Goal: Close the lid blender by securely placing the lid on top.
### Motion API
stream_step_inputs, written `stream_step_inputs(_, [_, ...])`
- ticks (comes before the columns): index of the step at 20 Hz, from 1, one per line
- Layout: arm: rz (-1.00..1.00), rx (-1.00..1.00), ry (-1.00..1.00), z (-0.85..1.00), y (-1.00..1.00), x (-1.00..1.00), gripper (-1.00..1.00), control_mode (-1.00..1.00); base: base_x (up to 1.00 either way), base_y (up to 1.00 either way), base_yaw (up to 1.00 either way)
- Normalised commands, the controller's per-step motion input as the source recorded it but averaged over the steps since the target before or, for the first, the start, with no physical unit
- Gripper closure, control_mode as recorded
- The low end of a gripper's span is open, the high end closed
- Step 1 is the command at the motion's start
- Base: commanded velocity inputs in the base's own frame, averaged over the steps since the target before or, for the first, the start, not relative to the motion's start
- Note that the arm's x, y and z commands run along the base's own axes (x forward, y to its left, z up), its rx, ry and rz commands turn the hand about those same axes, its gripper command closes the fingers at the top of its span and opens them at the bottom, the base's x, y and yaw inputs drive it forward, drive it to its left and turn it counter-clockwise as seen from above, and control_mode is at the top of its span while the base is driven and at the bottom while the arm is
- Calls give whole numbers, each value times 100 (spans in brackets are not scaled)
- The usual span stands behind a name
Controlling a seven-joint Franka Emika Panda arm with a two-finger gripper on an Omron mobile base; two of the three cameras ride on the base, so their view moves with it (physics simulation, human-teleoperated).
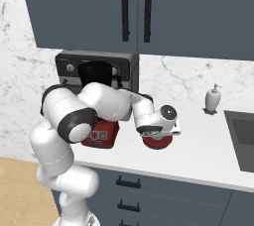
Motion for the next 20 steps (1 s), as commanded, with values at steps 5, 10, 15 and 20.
stream_step_inputs(5, [2, 0, -4, 59, 0, -13, 100, -100, 0, 0, 0])
stream_step_inputs(10, [1, 0, -1, 65, 0, -17, 100, -100, 0, 0, 0])
stream_step_inputs(15, [0, 0, 0, 62, 0, -22, 100, -100, 0, 0, 0])
stream_step_inputs(20, [0, 0, -1, 58, 0, -27, 100, -100, 0, 0, 0])
